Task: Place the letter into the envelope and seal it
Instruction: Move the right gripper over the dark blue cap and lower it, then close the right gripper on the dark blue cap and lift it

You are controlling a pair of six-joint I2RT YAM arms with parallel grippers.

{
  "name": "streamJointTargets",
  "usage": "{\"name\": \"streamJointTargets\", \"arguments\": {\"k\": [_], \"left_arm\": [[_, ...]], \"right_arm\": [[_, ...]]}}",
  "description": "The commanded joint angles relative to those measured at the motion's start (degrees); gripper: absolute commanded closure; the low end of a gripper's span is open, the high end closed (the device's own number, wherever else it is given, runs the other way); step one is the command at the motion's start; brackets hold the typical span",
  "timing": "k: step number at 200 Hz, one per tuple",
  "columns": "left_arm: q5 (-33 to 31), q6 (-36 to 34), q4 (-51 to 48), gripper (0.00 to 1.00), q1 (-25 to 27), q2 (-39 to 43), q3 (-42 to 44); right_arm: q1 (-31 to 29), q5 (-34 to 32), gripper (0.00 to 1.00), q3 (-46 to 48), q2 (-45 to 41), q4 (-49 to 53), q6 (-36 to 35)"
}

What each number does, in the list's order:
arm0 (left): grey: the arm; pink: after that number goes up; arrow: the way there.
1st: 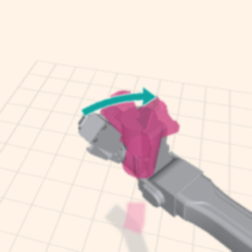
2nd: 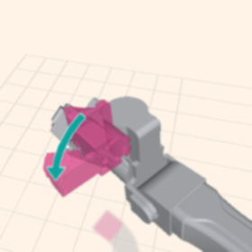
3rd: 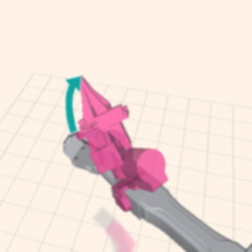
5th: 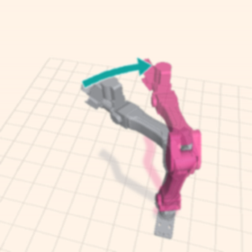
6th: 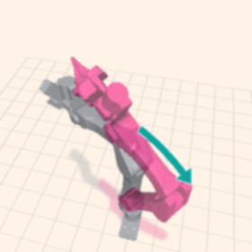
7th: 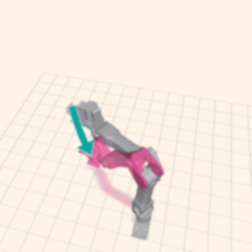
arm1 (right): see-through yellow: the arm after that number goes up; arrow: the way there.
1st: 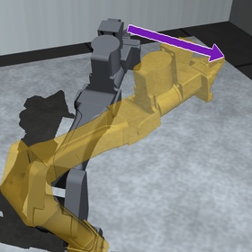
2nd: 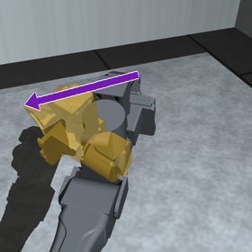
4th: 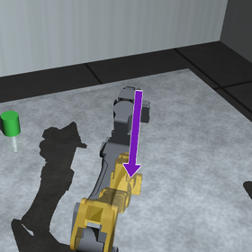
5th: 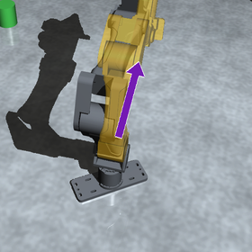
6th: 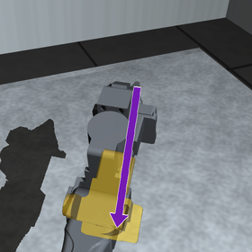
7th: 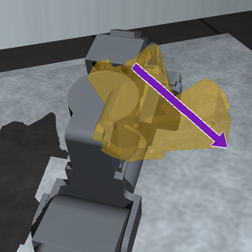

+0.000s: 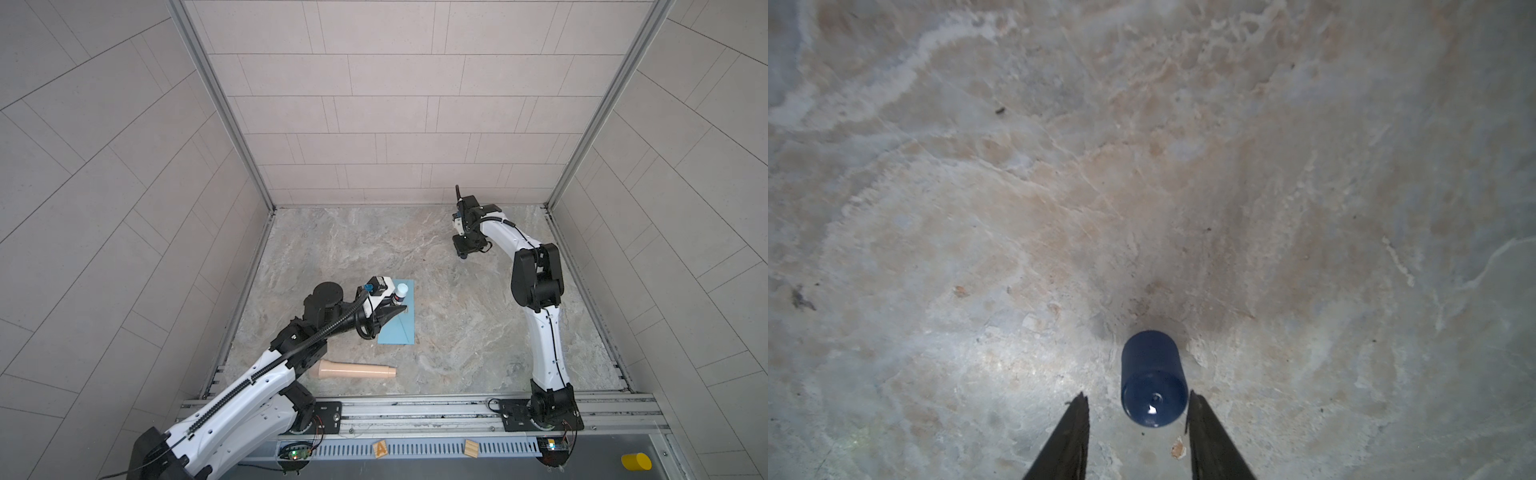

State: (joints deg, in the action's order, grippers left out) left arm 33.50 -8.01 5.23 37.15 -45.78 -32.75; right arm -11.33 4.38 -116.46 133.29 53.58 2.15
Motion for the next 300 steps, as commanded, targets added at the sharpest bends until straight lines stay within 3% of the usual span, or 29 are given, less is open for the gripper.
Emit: {"name": "streamJointTargets", "arguments": {"k": [1, 91, 163, 300], "left_arm": [[1.20, -0.25, 1.09, 1.00, 0.26, 0.51, -1.00], [1.31, 0.10, 1.68, 1.00, 0.25, -0.10, -0.91], [1.37, 0.19, 1.75, 1.00, 0.26, -0.10, -0.82], [1.59, 0.77, 2.26, 1.00, 0.24, -0.35, -0.65]], "right_arm": [[0.43, -1.25, 0.62, -1.37, 1.58, 1.75, 0.18], [0.74, -0.34, 0.70, -2.20, 2.85, 1.81, 0.42], [0.87, 0.10, 0.68, -2.97, 2.85, 1.61, 0.73], [0.87, 0.58, 0.83, -4.47, 3.77, 3.42, 0.47]]}}
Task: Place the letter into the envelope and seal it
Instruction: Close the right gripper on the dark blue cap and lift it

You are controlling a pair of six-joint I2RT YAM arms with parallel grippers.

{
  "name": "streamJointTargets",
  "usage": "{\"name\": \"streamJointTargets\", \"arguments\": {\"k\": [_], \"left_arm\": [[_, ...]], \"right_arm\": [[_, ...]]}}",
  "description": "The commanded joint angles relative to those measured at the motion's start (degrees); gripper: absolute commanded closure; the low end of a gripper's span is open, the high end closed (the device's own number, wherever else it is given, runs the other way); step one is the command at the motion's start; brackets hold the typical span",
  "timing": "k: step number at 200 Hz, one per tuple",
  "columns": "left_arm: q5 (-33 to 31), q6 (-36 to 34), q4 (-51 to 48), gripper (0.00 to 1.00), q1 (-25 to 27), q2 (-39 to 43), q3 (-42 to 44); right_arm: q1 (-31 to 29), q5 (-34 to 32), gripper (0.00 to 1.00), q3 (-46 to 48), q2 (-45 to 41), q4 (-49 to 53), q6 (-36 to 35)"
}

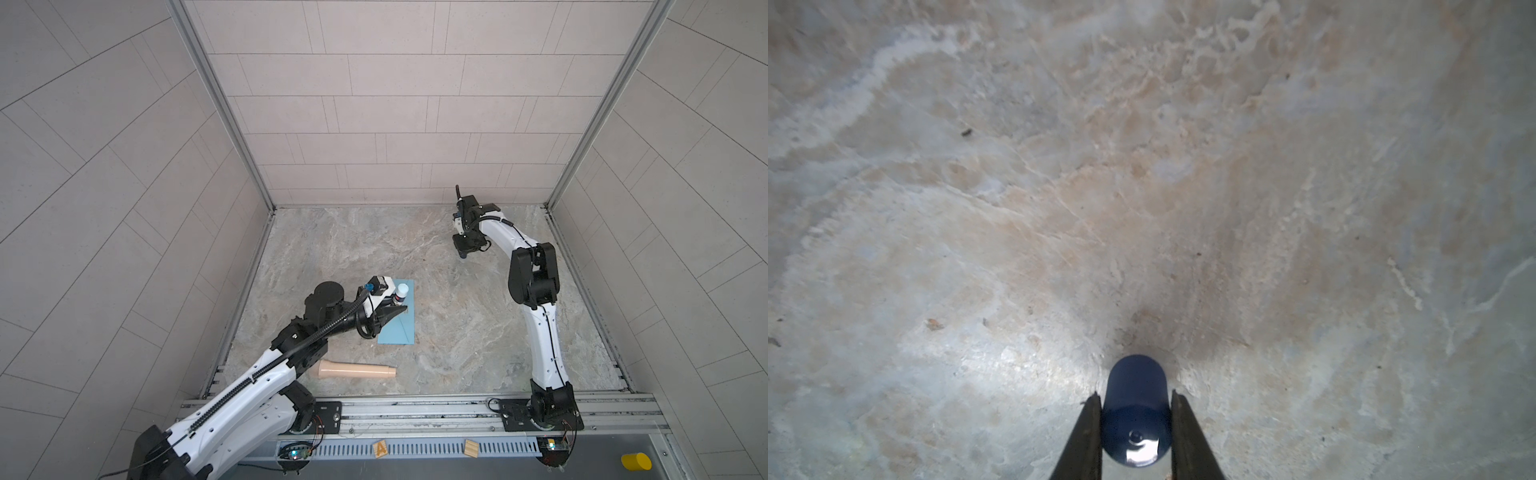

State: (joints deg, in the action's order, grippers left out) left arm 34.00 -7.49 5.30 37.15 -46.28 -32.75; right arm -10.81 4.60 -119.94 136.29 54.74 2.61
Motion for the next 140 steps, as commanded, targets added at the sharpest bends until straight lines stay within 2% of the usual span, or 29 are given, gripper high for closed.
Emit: {"name": "streamJointTargets", "arguments": {"k": [1, 62, 140], "left_arm": [[1.08, 0.26, 2.18, 1.00, 0.22, 0.14, -0.65], [1.23, 0.37, 2.39, 1.00, 0.25, 0.14, -0.63], [1.42, 0.72, 3.11, 1.00, 0.36, 0.22, -0.46]], "right_arm": [[0.35, 0.39, 0.83, -0.99, 0.80, 2.24, 0.02], [0.21, 2.58, 0.86, 1.97, -3.61, 1.36, 0.23], [-1.31, 5.13, 0.86, 17.86, -17.56, -4.05, 0.94]]}}
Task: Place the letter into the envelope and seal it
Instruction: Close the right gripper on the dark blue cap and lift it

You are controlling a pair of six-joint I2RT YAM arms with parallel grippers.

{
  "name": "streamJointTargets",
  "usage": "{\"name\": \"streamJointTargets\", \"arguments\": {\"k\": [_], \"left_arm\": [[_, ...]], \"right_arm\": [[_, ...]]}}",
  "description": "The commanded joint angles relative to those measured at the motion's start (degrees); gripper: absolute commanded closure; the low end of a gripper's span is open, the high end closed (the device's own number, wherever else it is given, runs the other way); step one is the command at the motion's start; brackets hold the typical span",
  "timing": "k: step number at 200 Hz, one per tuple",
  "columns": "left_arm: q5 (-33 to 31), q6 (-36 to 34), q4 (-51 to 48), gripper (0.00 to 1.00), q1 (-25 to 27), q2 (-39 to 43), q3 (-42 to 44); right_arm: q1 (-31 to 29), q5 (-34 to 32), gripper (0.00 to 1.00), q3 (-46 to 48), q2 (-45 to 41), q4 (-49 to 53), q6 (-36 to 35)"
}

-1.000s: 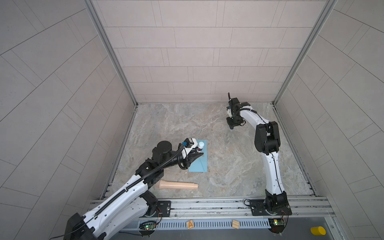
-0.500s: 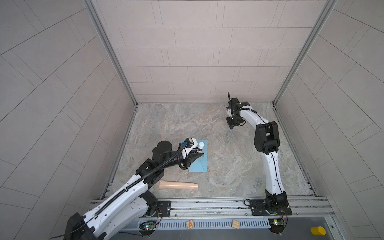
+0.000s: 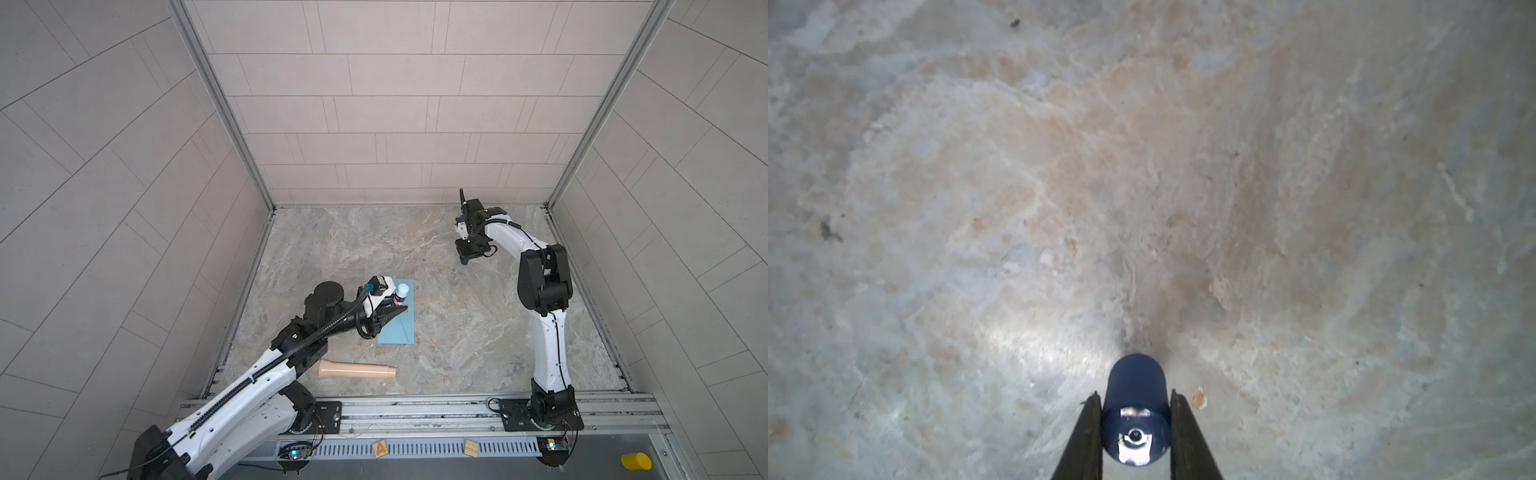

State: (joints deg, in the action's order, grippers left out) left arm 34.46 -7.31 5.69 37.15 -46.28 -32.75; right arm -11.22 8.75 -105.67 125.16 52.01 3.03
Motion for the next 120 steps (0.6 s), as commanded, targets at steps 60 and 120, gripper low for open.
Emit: {"name": "streamJointTargets", "arguments": {"k": [60, 120], "left_arm": [[1.06, 0.72, 3.09, 1.00, 0.40, 0.23, -0.35], [1.33, 0.90, 3.53, 1.00, 0.43, -0.26, -0.31]], "right_arm": [[-3.98, -0.26, 0.86, 16.36, -19.59, -3.07, 0.31], [-7.45, 0.82, 0.86, 26.08, -30.11, -4.10, 1.45]]}}
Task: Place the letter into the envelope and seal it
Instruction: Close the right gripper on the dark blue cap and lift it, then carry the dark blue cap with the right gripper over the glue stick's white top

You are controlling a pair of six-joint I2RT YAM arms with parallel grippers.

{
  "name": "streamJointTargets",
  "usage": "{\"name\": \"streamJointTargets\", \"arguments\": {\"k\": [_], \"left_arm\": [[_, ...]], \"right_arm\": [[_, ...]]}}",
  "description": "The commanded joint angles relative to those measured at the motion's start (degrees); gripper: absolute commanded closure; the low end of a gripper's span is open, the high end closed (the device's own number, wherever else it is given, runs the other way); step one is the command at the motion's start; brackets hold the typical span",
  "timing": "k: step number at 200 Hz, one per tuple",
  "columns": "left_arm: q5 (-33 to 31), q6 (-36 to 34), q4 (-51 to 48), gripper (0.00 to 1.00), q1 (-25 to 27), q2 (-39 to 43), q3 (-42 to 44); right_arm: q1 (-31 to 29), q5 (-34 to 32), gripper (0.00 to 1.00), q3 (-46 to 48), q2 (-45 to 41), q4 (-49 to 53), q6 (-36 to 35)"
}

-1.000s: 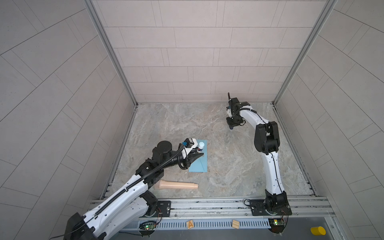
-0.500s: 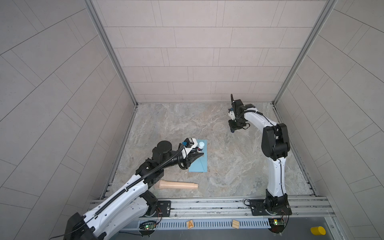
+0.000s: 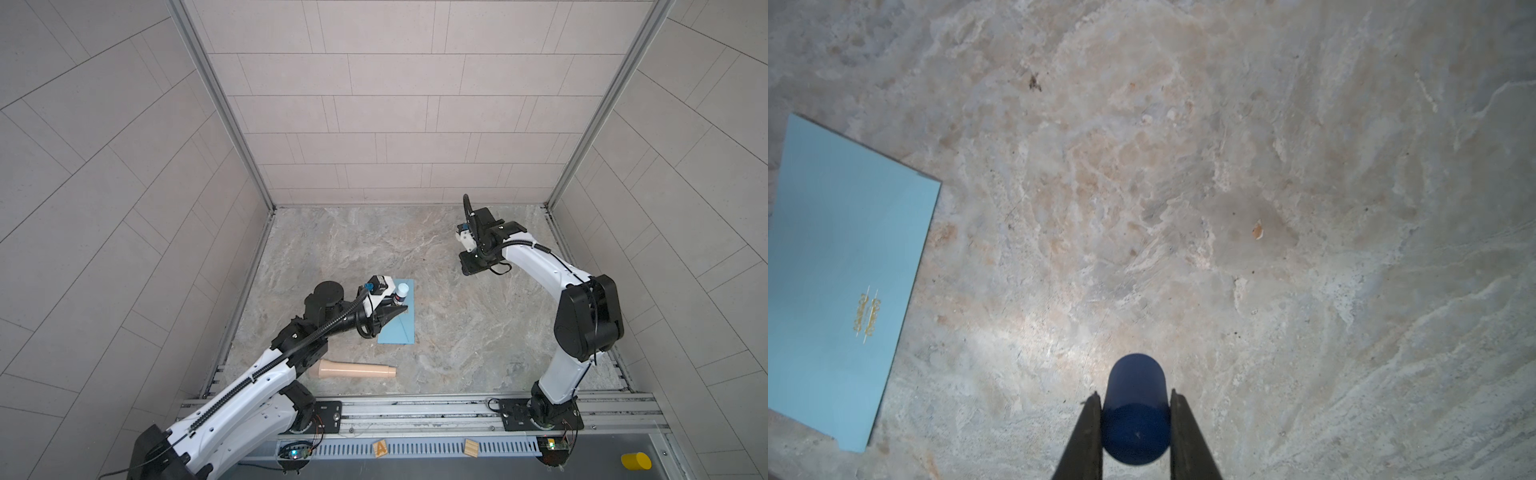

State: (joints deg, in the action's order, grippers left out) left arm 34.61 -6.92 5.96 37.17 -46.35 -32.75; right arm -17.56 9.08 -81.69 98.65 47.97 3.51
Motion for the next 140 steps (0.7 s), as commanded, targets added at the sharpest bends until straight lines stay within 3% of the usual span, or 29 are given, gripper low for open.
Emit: {"name": "streamJointTargets", "arguments": {"k": [1, 68, 140], "left_arm": [[1.17, 0.50, 3.27, 1.00, 0.43, -0.17, -0.35], [1.39, 0.59, 3.52, 1.00, 0.41, -0.49, -0.36], [2.29, 0.59, 3.98, 1.00, 0.45, -0.94, -0.30]], "right_arm": [[-1.18, 0.49, 0.86, 2.21, -3.66, -0.02, 0.93], [-3.75, 3.91, 0.86, 6.81, -9.87, -0.20, 1.84], [-3.88, 19.12, 0.86, 5.16, -21.31, -0.94, 1.01]]}}
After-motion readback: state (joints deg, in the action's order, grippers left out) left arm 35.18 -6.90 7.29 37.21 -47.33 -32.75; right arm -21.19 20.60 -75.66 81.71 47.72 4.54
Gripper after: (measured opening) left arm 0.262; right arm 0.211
